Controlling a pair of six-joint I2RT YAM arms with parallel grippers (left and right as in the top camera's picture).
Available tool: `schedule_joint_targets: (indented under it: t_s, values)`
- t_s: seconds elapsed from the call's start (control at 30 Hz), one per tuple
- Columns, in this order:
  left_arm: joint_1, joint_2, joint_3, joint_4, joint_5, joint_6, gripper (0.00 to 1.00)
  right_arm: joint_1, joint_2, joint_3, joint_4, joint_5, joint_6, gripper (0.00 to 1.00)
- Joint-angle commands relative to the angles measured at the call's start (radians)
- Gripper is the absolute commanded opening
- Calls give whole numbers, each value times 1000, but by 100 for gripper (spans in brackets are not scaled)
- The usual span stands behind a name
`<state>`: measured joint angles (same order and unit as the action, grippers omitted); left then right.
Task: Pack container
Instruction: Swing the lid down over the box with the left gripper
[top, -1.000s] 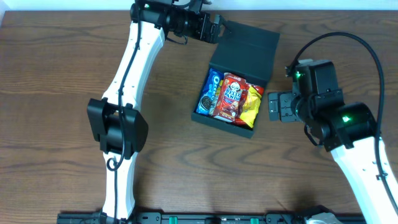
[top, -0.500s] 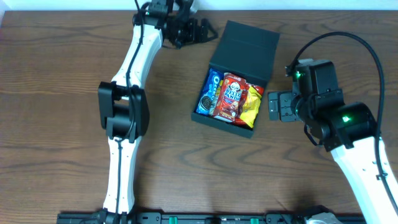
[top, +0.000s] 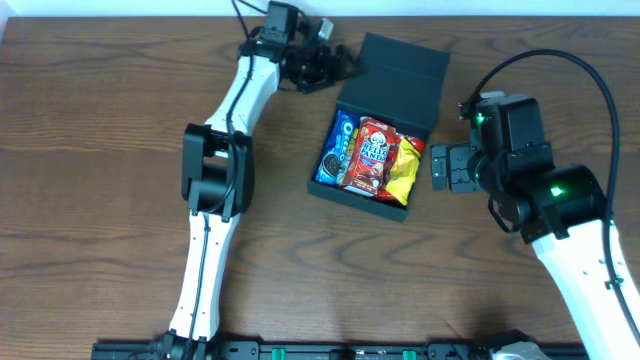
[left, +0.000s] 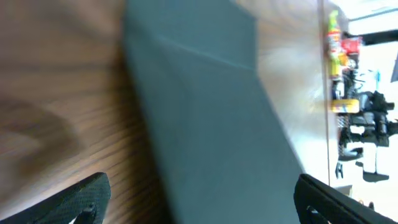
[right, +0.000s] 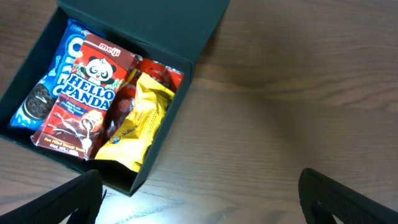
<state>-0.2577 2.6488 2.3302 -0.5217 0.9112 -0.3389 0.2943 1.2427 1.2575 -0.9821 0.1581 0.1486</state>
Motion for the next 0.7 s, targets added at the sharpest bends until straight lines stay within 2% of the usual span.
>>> schedule_joint_targets:
  t_s: [0.0, 0.4, 0.57, 0.67]
  values:
    - [-17, 2, 3, 35, 31, -70, 95, 6, -1, 5, 2, 14, -3, 99]
    - [-25, 2, 2, 75, 88, -104, 95, 6, -1, 5, 2, 14, 4, 99]
    - [-16, 2, 3, -13, 5, -112, 95, 6, -1, 5, -6, 14, 4, 99]
    - [-16, 2, 2, -37, 6, -102, 95, 6, -1, 5, -4, 14, 4, 99]
